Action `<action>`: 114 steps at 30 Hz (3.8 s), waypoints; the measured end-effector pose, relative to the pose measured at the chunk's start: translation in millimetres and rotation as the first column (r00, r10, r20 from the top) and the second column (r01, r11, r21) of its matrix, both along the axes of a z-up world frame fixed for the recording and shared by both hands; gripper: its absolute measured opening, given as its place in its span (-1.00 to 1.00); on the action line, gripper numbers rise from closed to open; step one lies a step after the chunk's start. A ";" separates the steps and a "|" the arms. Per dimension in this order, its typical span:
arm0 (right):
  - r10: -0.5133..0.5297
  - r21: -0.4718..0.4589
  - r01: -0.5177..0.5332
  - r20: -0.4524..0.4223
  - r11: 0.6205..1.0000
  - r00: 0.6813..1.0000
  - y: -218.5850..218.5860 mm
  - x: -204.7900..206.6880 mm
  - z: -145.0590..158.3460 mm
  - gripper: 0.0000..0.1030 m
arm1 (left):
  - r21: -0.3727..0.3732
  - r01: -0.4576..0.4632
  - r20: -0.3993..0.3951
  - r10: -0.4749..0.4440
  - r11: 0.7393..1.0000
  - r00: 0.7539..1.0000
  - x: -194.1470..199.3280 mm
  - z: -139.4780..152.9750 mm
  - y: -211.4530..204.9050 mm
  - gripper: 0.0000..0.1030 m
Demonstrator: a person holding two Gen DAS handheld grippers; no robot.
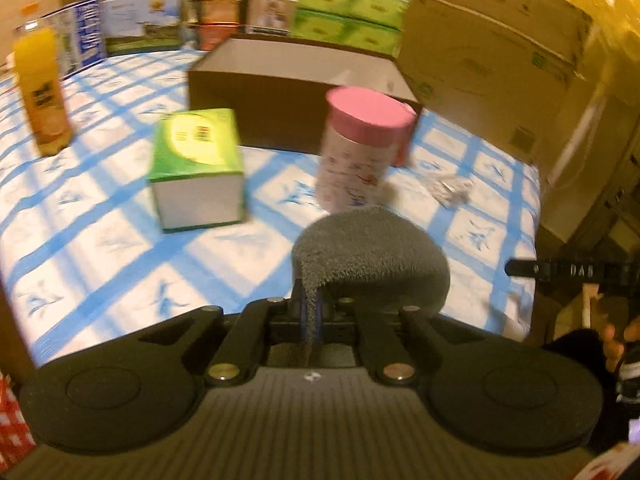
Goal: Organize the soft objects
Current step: 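Lift the dark grey cloth off the sheet with the left tool, then grasp the clear cotton-swab bag with the right tool while the left holds the grey cloth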
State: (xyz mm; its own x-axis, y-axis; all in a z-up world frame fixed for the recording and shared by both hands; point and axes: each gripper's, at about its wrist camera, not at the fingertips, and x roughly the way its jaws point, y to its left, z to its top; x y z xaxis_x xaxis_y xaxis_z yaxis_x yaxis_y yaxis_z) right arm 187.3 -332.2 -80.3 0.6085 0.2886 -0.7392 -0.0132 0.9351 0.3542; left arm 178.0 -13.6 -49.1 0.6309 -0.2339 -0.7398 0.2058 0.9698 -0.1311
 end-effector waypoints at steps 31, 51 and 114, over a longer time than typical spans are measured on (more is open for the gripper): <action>-0.022 0.000 0.022 -0.027 1.000 0.999 -4.8 8.5 -12.3 0.06 | -0.085 0.142 -0.137 -0.153 0.986 0.979 91.0 -82.4 -87.3 -0.84; -0.016 0.003 0.016 -0.026 1.000 1.000 -0.8 10.7 -12.1 0.06 | -0.005 0.164 -0.036 -0.164 0.986 0.986 52.1 -33.1 -85.6 0.09; 0.096 -0.216 -0.067 0.125 0.974 0.988 -11.2 155.8 -59.5 0.70 | 0.127 -0.046 0.092 0.034 0.991 0.995 110.7 -58.4 -25.6 -0.50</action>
